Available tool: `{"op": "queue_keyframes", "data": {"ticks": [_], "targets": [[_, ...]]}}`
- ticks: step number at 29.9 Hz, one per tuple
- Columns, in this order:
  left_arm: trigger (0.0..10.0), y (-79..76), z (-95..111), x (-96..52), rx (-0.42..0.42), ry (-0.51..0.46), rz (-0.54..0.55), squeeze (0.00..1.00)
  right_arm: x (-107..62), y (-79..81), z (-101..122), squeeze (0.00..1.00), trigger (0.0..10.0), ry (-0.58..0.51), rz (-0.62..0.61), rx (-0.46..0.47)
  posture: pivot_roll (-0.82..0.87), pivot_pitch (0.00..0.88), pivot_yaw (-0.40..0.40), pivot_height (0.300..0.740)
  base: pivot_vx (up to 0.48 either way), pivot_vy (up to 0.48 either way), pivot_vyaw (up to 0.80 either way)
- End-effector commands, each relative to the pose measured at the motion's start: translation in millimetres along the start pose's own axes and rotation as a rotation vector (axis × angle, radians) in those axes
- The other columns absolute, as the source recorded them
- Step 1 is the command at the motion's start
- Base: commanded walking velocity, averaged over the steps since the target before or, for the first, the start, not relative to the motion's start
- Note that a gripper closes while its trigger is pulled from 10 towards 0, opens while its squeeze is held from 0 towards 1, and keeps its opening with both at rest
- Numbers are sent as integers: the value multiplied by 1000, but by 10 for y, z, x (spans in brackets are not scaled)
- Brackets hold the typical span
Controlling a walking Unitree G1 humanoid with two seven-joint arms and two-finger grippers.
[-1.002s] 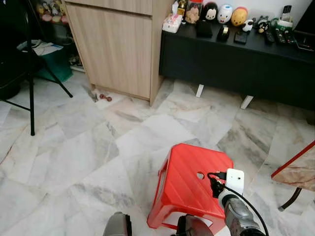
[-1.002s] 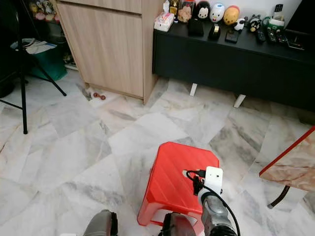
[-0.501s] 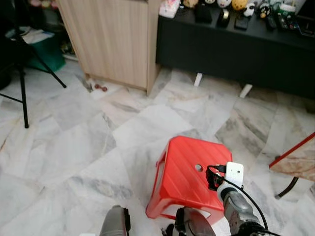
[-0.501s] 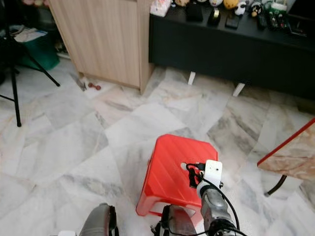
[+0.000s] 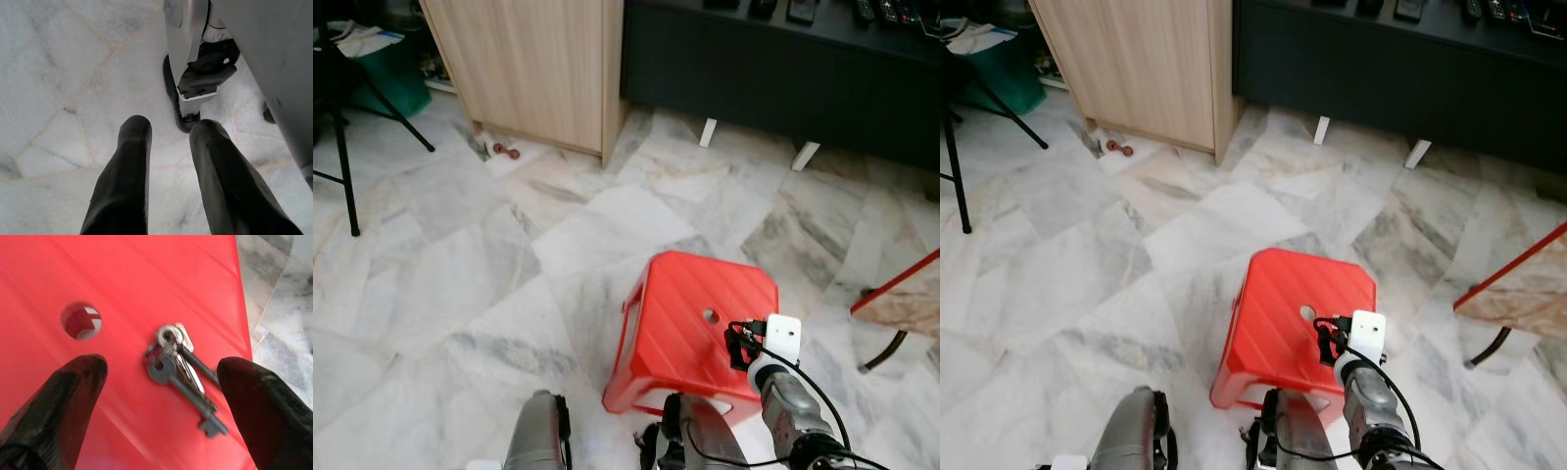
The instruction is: Hang keys on a hook
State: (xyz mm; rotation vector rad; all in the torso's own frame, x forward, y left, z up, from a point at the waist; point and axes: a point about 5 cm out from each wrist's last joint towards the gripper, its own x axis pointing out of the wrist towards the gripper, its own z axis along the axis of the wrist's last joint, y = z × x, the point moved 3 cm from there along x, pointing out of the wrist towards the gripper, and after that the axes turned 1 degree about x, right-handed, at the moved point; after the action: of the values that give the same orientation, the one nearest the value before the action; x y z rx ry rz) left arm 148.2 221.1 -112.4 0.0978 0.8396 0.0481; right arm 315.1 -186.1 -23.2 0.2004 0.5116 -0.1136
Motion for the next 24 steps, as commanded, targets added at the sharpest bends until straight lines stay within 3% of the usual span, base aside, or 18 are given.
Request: {"op": "queue_keyframes", "data": {"ticks": [1, 10, 19, 24], "targets": [[10000, -201, -62, -16, 9, 11, -60, 0, -4, -33, -6, 0, 10000, 4, -11, 8, 24, 324, -146, 614, 0, 0, 0], [10000, -192, -45, -27, 13, -14, -46, 0, 50, 45, 161, 0, 10000, -28, 5, 16, 27, 340, -145, 614, 0, 0, 0], [10000, -195, -92, -65, 17, -21, -46, 0, 97, -22, 350, 0, 10000, -36, -22, -70, 26, 359, -145, 614, 0, 0, 0], [10000, -204, -141, -103, 19, -23, -47, 0, 102, -169, 403, 0, 10000, 1, -54, -193, 24, 380, -147, 614, 0, 0, 0]]}}
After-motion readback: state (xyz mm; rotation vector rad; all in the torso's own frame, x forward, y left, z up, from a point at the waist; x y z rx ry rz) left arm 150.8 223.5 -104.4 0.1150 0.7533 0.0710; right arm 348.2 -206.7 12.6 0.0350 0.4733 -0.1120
